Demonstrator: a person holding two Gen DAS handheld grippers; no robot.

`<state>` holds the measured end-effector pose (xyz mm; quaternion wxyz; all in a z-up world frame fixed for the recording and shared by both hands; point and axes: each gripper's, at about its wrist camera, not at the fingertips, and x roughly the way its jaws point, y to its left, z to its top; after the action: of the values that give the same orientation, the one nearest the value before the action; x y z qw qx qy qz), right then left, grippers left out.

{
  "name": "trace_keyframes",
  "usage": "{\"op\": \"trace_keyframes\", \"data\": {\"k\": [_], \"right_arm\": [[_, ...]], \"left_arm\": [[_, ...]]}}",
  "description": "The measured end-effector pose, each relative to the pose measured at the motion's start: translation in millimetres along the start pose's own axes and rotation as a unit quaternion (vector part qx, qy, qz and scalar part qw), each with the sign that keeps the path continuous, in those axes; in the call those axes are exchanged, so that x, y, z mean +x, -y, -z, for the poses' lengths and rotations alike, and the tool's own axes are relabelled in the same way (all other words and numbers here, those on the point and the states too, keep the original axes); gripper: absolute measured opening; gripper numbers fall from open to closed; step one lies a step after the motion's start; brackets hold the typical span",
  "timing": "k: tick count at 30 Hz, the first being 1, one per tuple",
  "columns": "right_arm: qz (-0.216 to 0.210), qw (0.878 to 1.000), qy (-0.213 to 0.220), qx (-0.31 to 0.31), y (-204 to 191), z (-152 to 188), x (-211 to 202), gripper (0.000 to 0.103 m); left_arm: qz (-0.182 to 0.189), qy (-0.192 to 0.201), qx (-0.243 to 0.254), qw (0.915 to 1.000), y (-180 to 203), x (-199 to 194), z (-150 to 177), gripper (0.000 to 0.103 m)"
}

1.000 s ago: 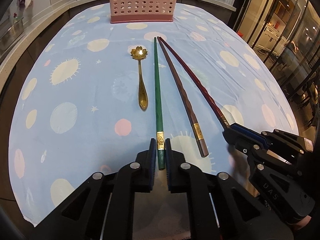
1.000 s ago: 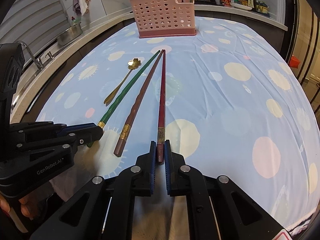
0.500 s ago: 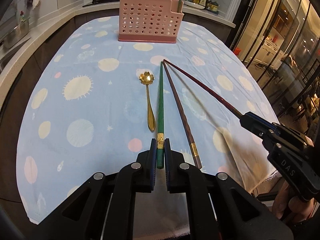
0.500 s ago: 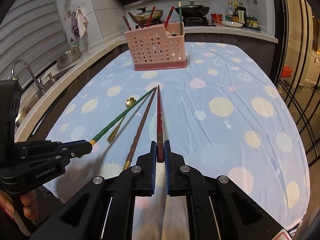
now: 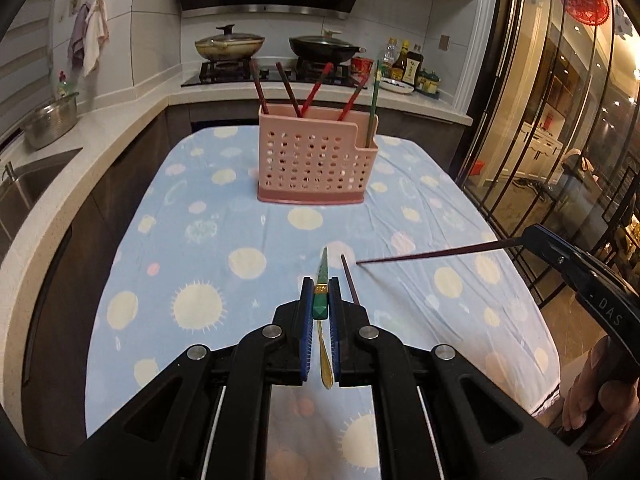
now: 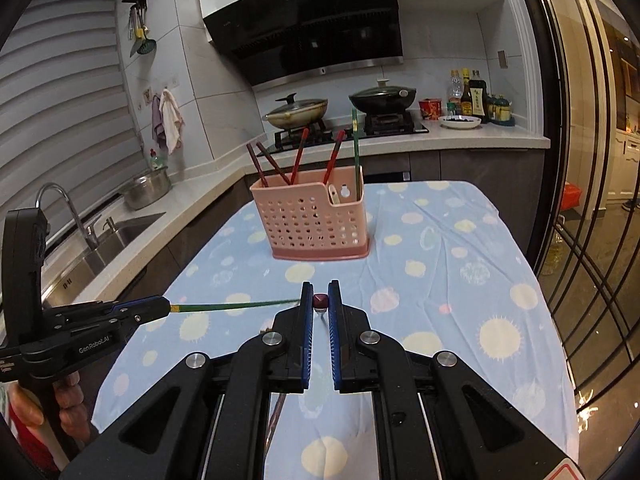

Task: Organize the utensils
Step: 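Lift both held chopsticks and carry them above the pink holder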

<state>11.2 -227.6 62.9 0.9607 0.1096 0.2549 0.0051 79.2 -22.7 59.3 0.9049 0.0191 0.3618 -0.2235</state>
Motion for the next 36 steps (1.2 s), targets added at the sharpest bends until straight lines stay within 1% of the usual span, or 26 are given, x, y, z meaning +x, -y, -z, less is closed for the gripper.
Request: {"op": "trace_keyframes", "data": {"k": [7, 18, 23, 29, 36], "right_arm": [[-0.005, 1.0, 0.029, -0.011, -4.3, -31.9, 7.5, 0.007], [-0.014, 0.999, 0.05, -0.014, -6.7, -67.4, 28.9, 0.007], [-0.017, 0.998, 0.067, -0.011, -4.0, -91.1, 36.1, 0.007], [-0.02, 0.996, 0.092, -0.004, 1.1, -127.6, 44.2, 0.007], [-0.019, 0.993, 0.116, -0.003, 2.7, -175.6, 61.2, 0.007]], "left_arm": [[-0.007, 0.036, 0.005, 0.9993, -5.9, 0.4, -41.7, 0.007], [-0.017, 0.064, 0.002, 0.9978, -17.8, 10.2, -88.8, 0.007], [-0.019, 0.077, 0.003, 0.9968, -21.5, 9.9, -111.2, 0.007], [-0.024, 0.104, 0.003, 0.9943, -22.6, 3.7, -139.9, 0.007], [-0.024, 0.141, 0.001, 0.9898, -23.2, -4.2, -184.6, 0.007]]}}
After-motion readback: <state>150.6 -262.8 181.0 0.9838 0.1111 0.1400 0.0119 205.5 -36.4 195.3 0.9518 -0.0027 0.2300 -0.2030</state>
